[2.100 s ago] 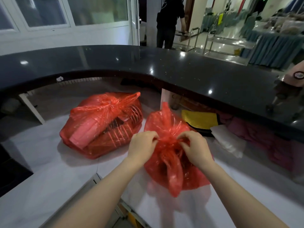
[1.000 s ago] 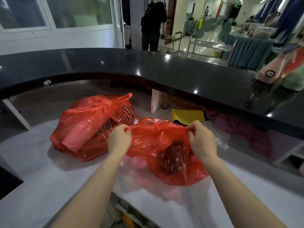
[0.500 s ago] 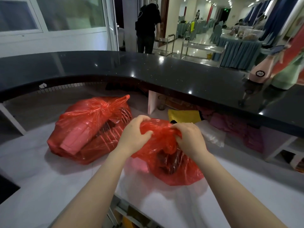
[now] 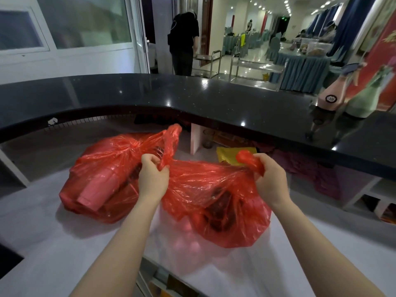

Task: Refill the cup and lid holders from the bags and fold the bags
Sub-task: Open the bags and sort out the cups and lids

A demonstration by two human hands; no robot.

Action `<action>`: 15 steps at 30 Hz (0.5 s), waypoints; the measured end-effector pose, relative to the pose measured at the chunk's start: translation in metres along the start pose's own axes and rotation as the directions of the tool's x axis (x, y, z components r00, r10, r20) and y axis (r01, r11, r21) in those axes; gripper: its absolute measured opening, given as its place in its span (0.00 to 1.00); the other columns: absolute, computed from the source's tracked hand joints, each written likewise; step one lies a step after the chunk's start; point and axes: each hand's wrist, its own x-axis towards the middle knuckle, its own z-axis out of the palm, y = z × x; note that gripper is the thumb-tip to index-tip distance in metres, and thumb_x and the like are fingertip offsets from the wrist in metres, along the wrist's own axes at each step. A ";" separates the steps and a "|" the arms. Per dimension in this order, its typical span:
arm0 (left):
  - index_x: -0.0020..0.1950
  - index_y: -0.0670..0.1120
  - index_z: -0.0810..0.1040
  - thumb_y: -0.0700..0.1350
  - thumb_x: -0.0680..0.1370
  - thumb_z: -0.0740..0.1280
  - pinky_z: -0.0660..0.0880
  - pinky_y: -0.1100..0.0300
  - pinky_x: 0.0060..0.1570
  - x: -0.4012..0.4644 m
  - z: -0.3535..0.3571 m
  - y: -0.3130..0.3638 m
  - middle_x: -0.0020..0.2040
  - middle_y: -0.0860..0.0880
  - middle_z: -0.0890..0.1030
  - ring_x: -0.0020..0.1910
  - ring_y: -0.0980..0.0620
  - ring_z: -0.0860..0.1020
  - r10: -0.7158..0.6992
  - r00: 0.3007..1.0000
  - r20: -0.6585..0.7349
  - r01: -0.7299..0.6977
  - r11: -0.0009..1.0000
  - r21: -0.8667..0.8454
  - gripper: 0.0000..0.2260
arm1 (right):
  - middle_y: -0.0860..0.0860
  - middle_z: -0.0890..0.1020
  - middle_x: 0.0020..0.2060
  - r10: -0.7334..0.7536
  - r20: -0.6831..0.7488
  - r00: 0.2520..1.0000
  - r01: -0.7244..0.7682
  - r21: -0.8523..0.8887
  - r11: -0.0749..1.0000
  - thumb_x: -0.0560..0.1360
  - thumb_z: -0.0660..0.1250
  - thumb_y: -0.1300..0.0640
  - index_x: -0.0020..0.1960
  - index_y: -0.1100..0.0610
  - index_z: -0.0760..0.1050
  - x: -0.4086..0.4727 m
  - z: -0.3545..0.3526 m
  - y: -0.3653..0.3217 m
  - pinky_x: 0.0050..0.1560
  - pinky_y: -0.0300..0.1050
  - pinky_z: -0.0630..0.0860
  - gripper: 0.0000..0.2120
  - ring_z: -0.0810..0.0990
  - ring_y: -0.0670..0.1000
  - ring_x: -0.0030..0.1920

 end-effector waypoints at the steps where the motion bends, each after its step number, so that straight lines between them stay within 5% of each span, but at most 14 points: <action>1: 0.44 0.52 0.68 0.34 0.75 0.63 0.70 0.56 0.43 0.000 -0.002 0.002 0.40 0.55 0.75 0.43 0.50 0.75 0.030 0.999 0.025 -0.029 0.999 -0.041 0.12 | 0.48 0.81 0.45 -0.067 -0.002 0.998 0.067 0.031 0.997 0.67 0.64 0.75 0.52 0.56 0.80 -0.001 -0.002 -0.003 0.50 0.42 0.71 0.20 0.77 0.50 0.48; 4: 0.32 0.51 0.76 0.28 0.65 0.53 0.74 0.55 0.42 -0.004 -0.007 0.008 0.34 0.56 0.78 0.39 0.52 0.75 0.070 0.985 0.159 -0.049 0.990 -0.132 0.20 | 0.47 0.80 0.38 -0.208 -0.008 0.978 0.208 0.069 0.976 0.62 0.69 0.77 0.40 0.58 0.81 -0.008 -0.006 -0.011 0.45 0.41 0.73 0.16 0.79 0.52 0.43; 6: 0.32 0.52 0.82 0.28 0.64 0.52 0.76 0.50 0.55 -0.006 -0.009 0.010 0.45 0.58 0.82 0.50 0.51 0.78 0.099 0.970 0.224 -0.089 0.995 -0.052 0.24 | 0.49 0.81 0.37 -0.245 0.029 0.969 0.241 0.113 0.964 0.61 0.71 0.75 0.38 0.59 0.81 -0.014 -0.005 -0.017 0.42 0.40 0.74 0.13 0.80 0.51 0.40; 8: 0.38 0.54 0.86 0.28 0.69 0.53 0.71 0.48 0.64 -0.007 -0.006 0.012 0.60 0.54 0.79 0.60 0.48 0.75 0.162 0.944 0.287 -0.211 0.966 0.147 0.27 | 0.47 0.82 0.36 -0.247 0.123 0.961 0.222 0.189 0.957 0.62 0.70 0.71 0.38 0.59 0.81 -0.021 -0.004 -0.024 0.40 0.38 0.75 0.09 0.80 0.46 0.38; 12: 0.61 0.50 0.80 0.32 0.76 0.58 0.70 0.51 0.64 -0.002 -0.012 0.003 0.67 0.51 0.72 0.63 0.45 0.74 0.249 0.876 0.413 -0.428 0.797 0.427 0.21 | 0.40 0.74 0.28 -0.266 0.397 0.879 0.261 0.067 0.963 0.60 0.59 0.63 0.34 0.53 0.75 -0.028 -0.010 -0.030 0.36 0.32 0.66 0.09 0.74 0.42 0.34; 15: 0.76 0.50 0.62 0.36 0.78 0.59 0.71 0.48 0.61 0.002 -0.015 0.001 0.74 0.47 0.62 0.62 0.40 0.74 0.209 0.879 0.428 -0.416 0.775 0.475 0.26 | 0.44 0.75 0.36 -0.201 0.580 0.789 0.370 -0.188 0.910 0.65 0.62 0.60 0.46 0.51 0.78 -0.030 -0.011 -0.022 0.63 0.46 0.66 0.12 0.76 0.50 0.45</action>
